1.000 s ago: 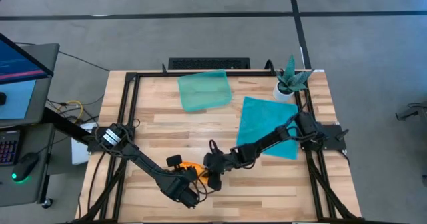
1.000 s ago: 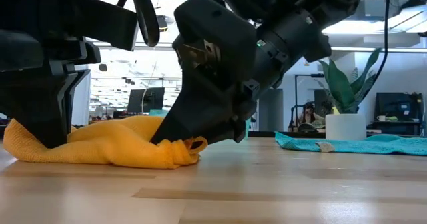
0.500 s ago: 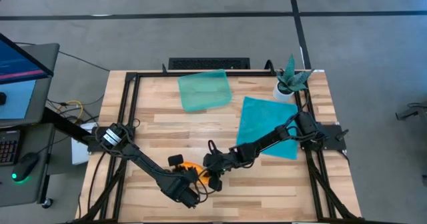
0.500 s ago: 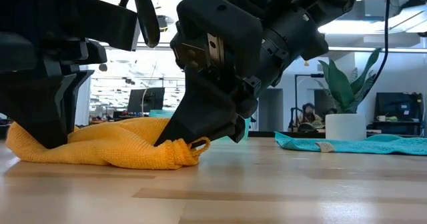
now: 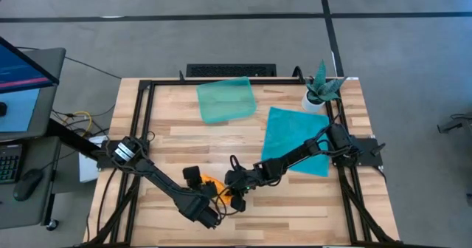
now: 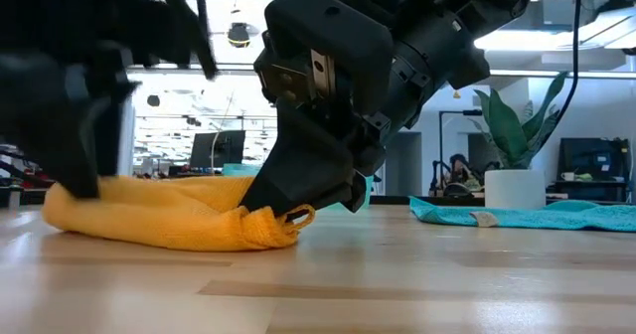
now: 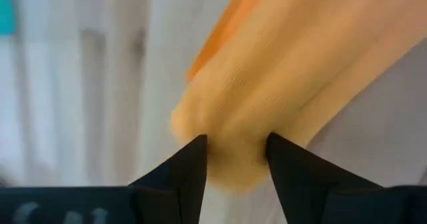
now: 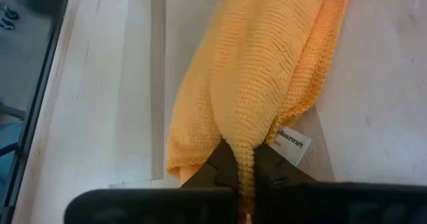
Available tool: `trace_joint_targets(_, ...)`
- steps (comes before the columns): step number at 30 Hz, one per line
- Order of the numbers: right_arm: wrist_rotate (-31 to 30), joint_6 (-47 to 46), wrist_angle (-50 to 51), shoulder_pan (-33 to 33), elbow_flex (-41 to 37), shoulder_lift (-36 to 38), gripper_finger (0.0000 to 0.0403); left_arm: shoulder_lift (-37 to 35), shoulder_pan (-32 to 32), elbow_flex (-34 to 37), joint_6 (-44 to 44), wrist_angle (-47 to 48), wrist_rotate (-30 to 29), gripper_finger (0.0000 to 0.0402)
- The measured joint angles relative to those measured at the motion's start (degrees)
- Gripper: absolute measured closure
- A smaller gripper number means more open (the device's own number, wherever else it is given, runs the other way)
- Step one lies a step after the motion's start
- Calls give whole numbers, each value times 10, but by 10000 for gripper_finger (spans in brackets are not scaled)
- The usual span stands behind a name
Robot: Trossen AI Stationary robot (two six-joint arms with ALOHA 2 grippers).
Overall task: Roll microfiber towels into tight, uniform cylinder then place into a basket
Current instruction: Roll the yellow microfiber towel, then put the yellow towel into the blue bin
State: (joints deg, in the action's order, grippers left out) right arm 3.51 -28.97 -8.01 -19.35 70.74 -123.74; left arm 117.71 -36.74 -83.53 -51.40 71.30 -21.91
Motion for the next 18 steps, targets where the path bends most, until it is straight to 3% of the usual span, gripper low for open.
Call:
trace_joint_targets(5,-1,0,1,-1,0,0,388,-66,-20,7,-41,55,-14,261)
trace_joint_targets(11,-1,0,3,-2,0,0,380,-194,-57,85,-148,43,-103,272)
trace_joint_targets(15,-1,0,3,-2,0,0,386,-290,-81,192,-188,-72,-152,280)
trace_joint_targets(18,-1,0,3,-2,0,0,386,-357,-93,295,-186,-230,-174,287)
